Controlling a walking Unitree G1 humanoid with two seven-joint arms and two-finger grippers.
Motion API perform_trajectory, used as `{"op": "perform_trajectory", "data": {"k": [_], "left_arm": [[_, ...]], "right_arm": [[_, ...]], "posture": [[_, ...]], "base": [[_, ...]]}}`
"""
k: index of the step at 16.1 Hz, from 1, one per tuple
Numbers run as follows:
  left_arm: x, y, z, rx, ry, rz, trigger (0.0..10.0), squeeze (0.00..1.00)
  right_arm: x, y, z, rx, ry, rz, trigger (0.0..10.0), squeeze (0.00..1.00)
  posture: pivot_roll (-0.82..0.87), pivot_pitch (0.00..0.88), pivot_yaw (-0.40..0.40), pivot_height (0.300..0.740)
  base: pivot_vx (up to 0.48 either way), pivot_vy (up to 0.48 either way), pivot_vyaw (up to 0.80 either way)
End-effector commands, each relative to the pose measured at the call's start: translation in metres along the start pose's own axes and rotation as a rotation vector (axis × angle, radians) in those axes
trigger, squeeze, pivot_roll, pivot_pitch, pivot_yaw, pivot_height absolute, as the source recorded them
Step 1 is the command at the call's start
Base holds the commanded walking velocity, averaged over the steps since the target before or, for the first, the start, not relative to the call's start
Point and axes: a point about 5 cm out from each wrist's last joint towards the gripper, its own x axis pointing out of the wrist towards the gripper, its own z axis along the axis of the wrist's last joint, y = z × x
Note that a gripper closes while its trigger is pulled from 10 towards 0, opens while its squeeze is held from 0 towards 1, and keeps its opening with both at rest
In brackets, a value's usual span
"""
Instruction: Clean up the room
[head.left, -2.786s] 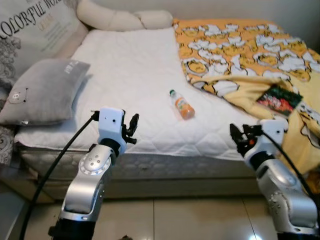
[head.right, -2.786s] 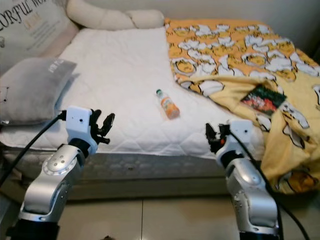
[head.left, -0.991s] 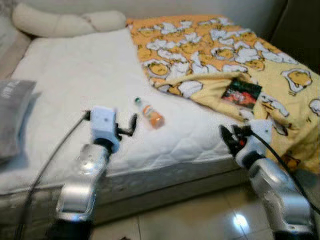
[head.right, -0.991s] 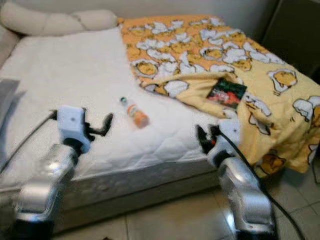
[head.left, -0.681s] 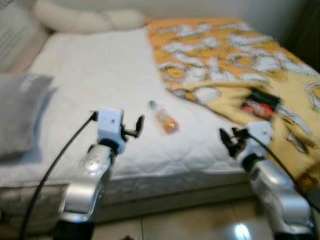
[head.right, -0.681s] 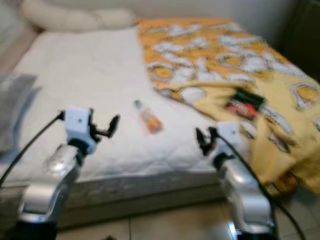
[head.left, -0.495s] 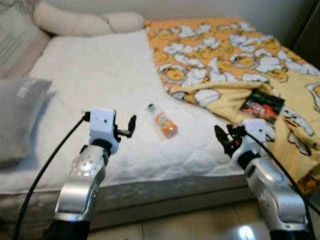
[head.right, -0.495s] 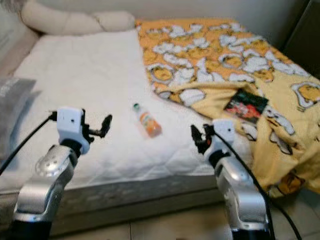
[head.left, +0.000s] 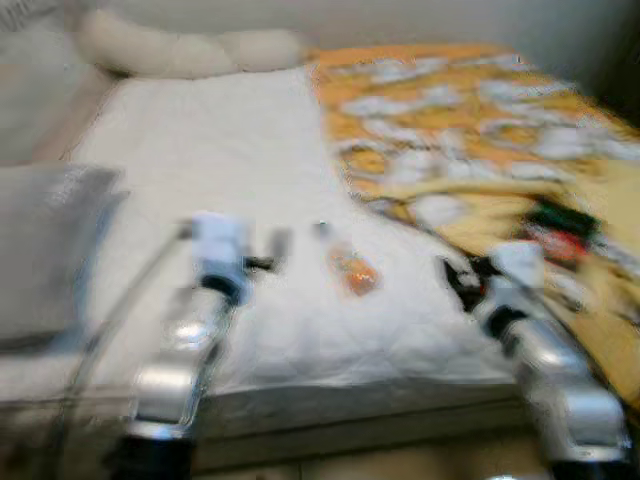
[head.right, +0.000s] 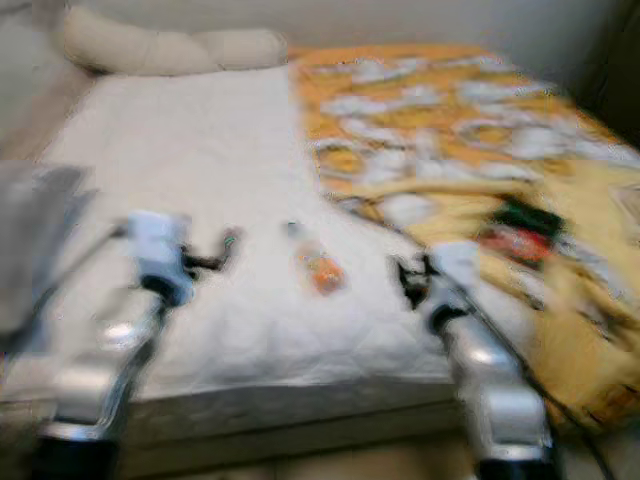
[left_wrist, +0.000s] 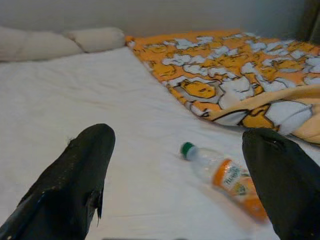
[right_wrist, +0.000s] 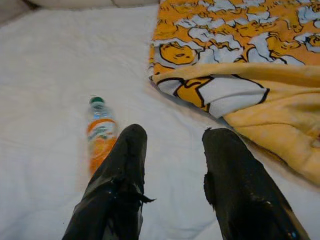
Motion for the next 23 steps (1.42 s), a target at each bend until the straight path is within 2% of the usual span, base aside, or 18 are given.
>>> {"op": "perform_trajectory", "data": {"k": [1,3,10,14,15,16,17,19,21,22,23], "left_arm": [[-0.002,0.012,0.001,0.019,0.001,0.038,10.0,0.78],[-0.001,0.011,0.001,0.018,0.000,0.039,10.0,0.78],[-0.001,0.009,0.000,0.012,-0.001,0.040,10.0,0.78],[-0.001,0.009,0.001,0.014,-0.001,0.042,10.0,0.77],[-0.001,0.009,0.001,0.011,-0.005,0.034,10.0,0.69],[-0.001,0.008,0.001,0.016,0.004,0.023,10.0,0.45],[-0.002,0.008,0.000,0.026,0.016,0.012,10.0,0.00],[-0.005,0.010,0.000,0.029,0.025,-0.017,10.0,0.00],[-0.010,0.007,-0.001,0.068,0.066,-0.130,10.0,0.00],[-0.015,0.004,-0.001,0.076,0.105,-0.233,10.0,0.00],[-0.017,0.004,-0.001,0.097,0.118,-0.268,10.0,0.00]], "right_arm": [[0.003,0.009,0.005,0.001,-0.020,0.034,10.0,0.00],[0.004,0.005,0.006,0.029,-0.025,0.016,10.0,0.00],[0.005,0.002,0.005,0.019,-0.015,0.004,10.0,0.00],[0.009,-0.001,0.000,-0.021,0.037,-0.007,10.0,0.00],[0.013,0.000,-0.004,-0.055,0.078,0.004,10.0,0.00],[0.019,0.002,-0.006,-0.084,0.107,0.023,10.0,0.00],[0.025,0.003,-0.007,-0.094,0.130,0.041,10.0,0.00],[0.035,0.005,-0.007,-0.094,0.162,0.055,10.0,0.00],[0.054,0.005,-0.010,-0.095,0.208,0.056,10.0,0.00],[0.068,0.009,-0.010,-0.101,0.241,0.079,10.0,0.00],[0.073,0.010,-0.011,-0.105,0.264,0.089,10.0,0.00]], "posture": [[-0.03,0.000,0.010,0.740],[-0.03,0.000,0.006,0.740],[-0.03,0.000,0.002,0.740],[-0.03,0.000,0.006,0.740],[-0.03,0.000,0.008,0.740],[-0.03,0.000,0.008,0.740],[-0.03,0.000,0.008,0.740],[-0.01,0.000,0.012,0.740],[0.01,0.000,0.021,0.740],[0.02,0.000,0.029,0.740],[0.02,0.000,0.031,0.740]], "base": [[0.319,0.000,0.80],[0.317,0.000,0.00],[0.316,0.000,0.00],[0.315,0.000,0.00],[0.000,0.000,0.00],[0.000,0.000,0.00],[0.000,0.000,0.00],[0.000,0.000,0.00],[0.000,0.000,0.00],[0.000,0.000,0.00],[0.000,0.000,0.00]]}}
